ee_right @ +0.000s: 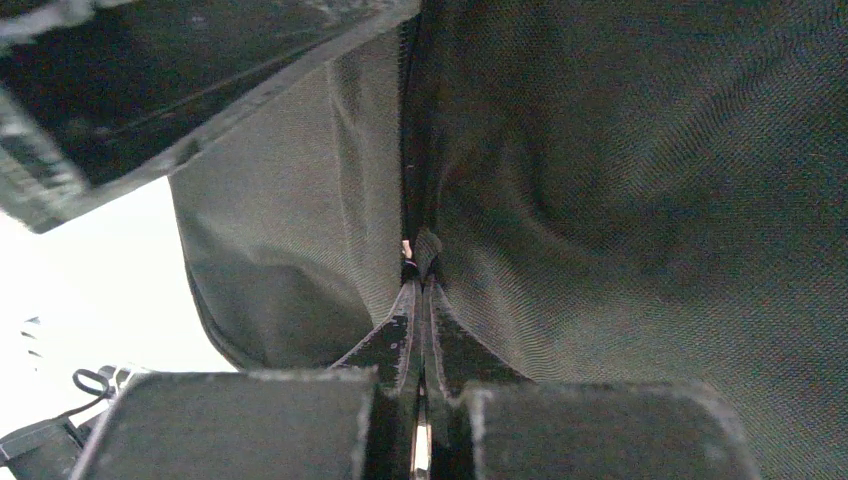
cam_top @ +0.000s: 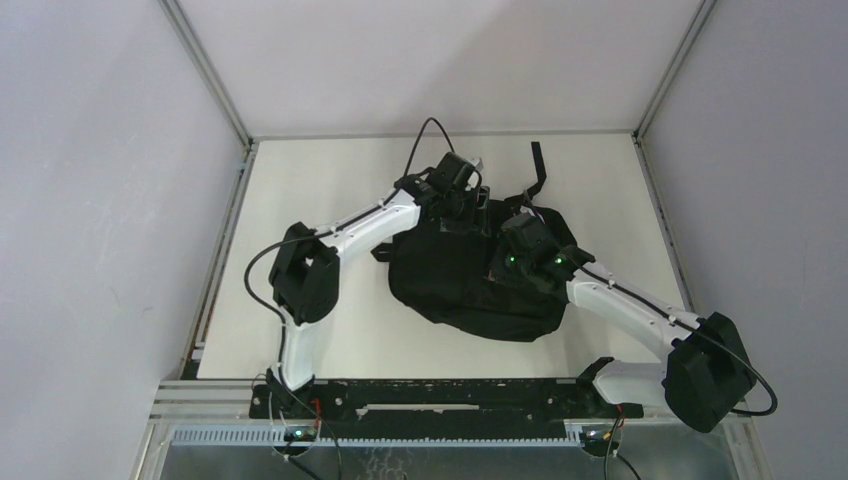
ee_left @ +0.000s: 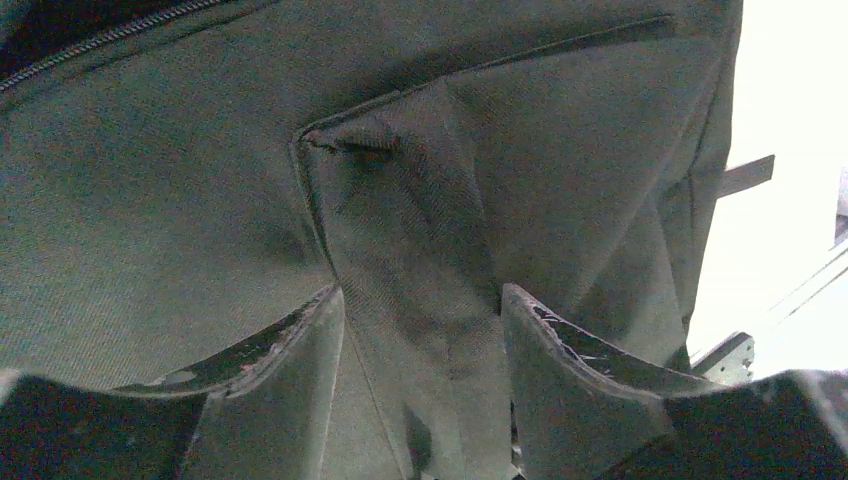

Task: Pack the student bag
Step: Zip the student bag at the center of the board, then adjust the student bag at the center of the board.

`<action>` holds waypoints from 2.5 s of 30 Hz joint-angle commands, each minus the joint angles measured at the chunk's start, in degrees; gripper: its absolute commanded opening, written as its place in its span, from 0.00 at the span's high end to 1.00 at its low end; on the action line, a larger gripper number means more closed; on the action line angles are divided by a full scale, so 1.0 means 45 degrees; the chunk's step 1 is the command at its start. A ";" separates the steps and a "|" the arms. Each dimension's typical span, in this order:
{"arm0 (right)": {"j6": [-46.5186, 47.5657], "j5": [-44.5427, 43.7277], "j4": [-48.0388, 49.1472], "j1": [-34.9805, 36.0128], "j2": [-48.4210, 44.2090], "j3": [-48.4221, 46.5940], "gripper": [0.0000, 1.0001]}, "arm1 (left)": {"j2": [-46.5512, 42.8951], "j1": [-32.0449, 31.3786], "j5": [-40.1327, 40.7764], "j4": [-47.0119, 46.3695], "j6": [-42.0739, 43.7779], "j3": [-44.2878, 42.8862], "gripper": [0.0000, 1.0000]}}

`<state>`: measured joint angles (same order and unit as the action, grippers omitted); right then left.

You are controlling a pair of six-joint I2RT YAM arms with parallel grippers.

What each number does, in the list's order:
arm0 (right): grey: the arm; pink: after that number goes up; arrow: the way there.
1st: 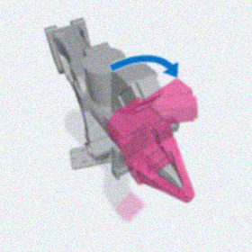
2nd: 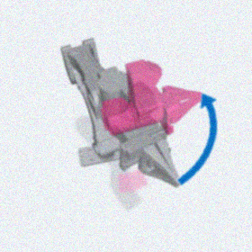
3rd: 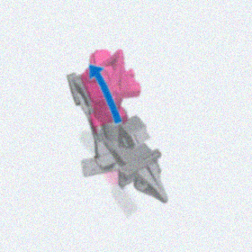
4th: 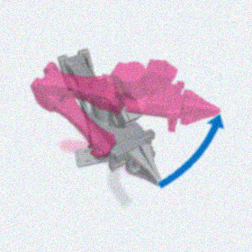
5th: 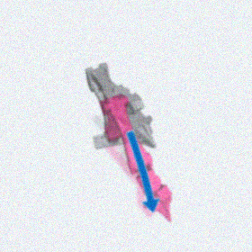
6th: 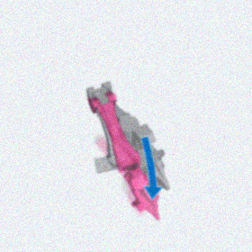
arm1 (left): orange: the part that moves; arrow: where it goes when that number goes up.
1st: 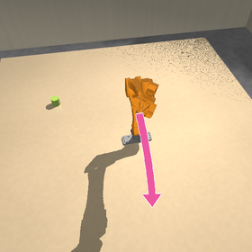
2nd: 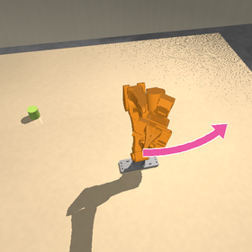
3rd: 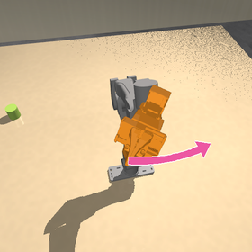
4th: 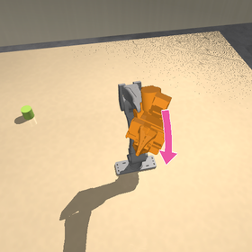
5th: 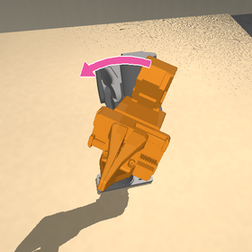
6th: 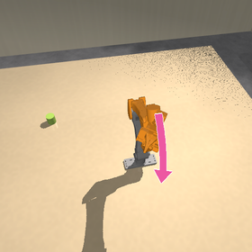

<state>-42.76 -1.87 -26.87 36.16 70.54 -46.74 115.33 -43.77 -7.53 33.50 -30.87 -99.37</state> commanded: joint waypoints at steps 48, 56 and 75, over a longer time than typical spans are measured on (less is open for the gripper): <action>-0.0523 -0.2371 -0.2620 0.3863 -0.1088 0.0582 0.82 | -0.0505 0.1972 -0.1371 -0.1346 -0.0269 -0.1107 0.75; -0.0742 -0.3970 -0.3753 0.2487 -0.3015 0.0583 0.44 | -0.1649 0.2212 -0.0714 -0.0511 0.0519 -0.0858 0.54; -0.1788 -0.1630 -0.4196 -0.2606 -0.6495 0.3421 0.54 | -0.2216 0.5183 0.0095 -0.0977 0.0576 0.3496 0.55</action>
<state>-49.89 -13.30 -47.55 24.69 41.41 -32.91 104.95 -21.23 -8.51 30.98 -29.50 -86.46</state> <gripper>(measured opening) 0.465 0.452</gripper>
